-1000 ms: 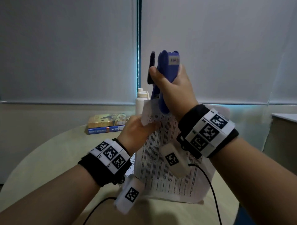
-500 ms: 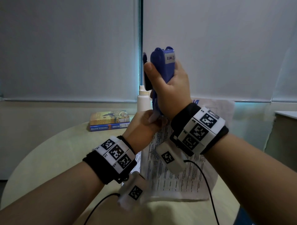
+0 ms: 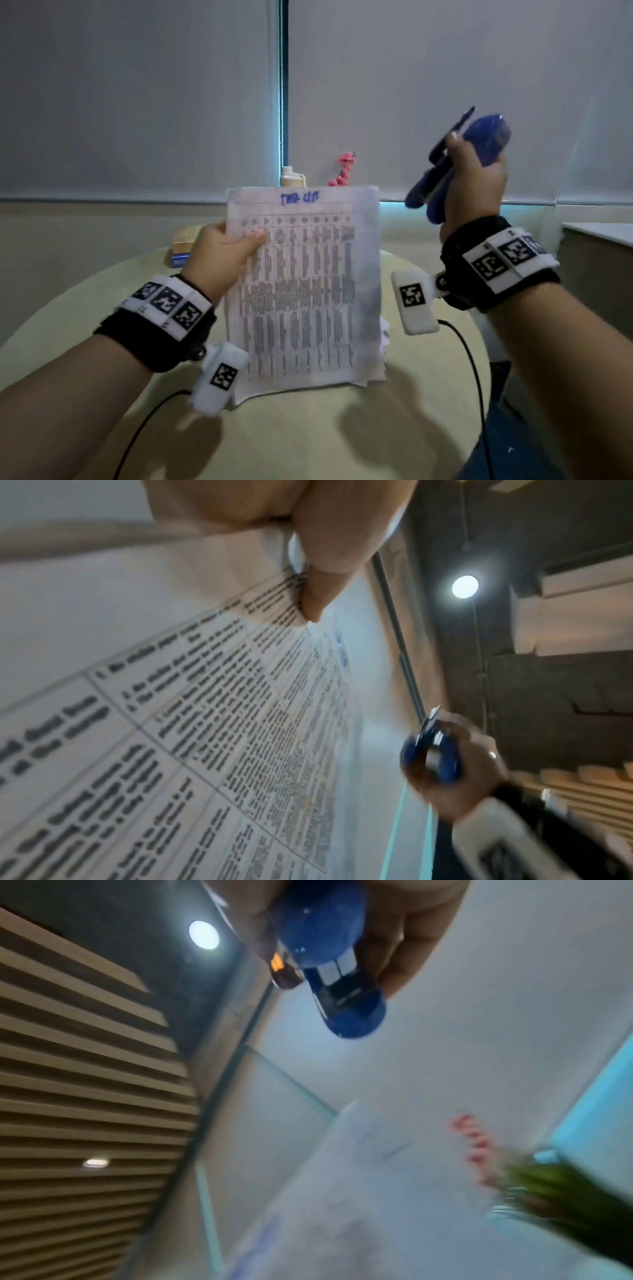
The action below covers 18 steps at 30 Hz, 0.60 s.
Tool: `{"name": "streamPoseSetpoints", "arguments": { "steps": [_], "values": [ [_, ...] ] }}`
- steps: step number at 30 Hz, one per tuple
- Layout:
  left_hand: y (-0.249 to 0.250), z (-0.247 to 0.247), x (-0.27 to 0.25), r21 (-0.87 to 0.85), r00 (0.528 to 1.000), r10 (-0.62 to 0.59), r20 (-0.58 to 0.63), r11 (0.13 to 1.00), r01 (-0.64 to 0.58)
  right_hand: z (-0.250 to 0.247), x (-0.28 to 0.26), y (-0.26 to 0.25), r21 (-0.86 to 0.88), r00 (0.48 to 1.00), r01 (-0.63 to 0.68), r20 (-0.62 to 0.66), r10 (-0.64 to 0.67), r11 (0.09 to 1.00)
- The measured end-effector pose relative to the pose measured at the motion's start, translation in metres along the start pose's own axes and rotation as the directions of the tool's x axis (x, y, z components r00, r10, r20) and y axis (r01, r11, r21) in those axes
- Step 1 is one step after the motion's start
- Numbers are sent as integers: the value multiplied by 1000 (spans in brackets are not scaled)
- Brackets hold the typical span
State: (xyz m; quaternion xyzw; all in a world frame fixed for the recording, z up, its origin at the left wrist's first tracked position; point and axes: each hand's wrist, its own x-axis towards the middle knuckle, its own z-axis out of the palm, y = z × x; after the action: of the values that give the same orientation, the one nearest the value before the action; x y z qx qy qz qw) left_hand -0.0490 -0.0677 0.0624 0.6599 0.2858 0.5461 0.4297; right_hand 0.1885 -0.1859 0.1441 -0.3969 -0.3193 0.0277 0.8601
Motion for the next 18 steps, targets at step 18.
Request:
{"name": "streamPoseSetpoints", "arguments": {
  "steps": [18],
  "values": [
    [-23,-30,9,-187,999,-49,6,981,49,-103,5,155,-767,625,513,26,780,-385]
  ]
}}
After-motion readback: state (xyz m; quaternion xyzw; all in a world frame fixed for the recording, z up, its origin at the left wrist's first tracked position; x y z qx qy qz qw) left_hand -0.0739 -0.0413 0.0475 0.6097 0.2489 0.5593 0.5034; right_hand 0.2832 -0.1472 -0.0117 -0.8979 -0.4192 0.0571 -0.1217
